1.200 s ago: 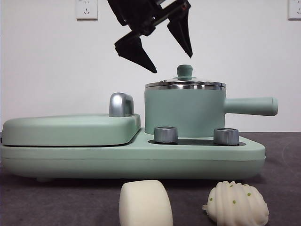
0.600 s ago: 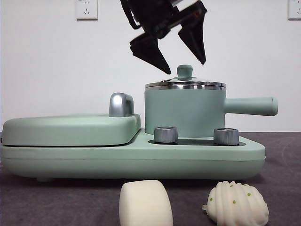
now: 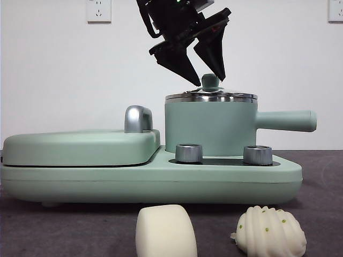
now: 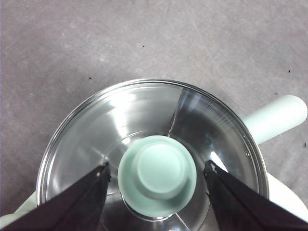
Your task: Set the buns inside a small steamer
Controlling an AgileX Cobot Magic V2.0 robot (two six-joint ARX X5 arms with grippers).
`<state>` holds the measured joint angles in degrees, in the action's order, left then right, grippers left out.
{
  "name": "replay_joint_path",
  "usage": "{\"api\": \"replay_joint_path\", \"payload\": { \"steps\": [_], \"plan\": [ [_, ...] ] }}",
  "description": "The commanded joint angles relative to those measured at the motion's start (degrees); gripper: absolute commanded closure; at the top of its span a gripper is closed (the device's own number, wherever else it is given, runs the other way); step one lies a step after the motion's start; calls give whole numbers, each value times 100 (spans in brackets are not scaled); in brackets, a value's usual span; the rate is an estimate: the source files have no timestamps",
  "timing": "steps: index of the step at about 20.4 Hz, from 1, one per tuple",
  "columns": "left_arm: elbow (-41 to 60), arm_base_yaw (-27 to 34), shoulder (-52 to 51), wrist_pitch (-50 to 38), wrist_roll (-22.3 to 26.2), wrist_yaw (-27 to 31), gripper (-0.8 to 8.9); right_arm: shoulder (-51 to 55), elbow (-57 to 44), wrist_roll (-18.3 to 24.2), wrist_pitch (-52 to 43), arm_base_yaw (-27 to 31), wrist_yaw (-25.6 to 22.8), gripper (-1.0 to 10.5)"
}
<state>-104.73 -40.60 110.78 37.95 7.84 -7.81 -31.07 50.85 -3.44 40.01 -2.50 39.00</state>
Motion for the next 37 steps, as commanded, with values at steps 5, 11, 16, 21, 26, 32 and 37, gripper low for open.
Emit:
{"api": "replay_joint_path", "payload": {
  "steps": [5, 11, 16, 21, 26, 32, 37],
  "plan": [
    [-168, -144, 317, -28, 240, 44, 517, -28, 85, -66, -50, -4, 15, 428],
    [-168, -146, 323, 33, 236, 208, 701, -26, 85, -66, -50, -4, 15, 428],
    [-254, -149, 304, 2, 236, 208, 759, -28, 85, -66, -48, -4, 15, 428],
    [-1095, -142, 304, 345, 238, 208, 759, -28, 85, -66, -48, -4, 13, 428],
    [-2223, -57, 282, 1123, 245, 208, 757, -28, 85, -81, -37, -4, 37, 428],
    [-2450, 442, -11, 1537, 354, 208, 758, -321, 129, -433, -4, -111, 511, 429],
    [-2450, 1224, -149, 1648, 350, 203, 758, -1056, 496, -828, 42, -1121, 83, 429]
  ]
}}
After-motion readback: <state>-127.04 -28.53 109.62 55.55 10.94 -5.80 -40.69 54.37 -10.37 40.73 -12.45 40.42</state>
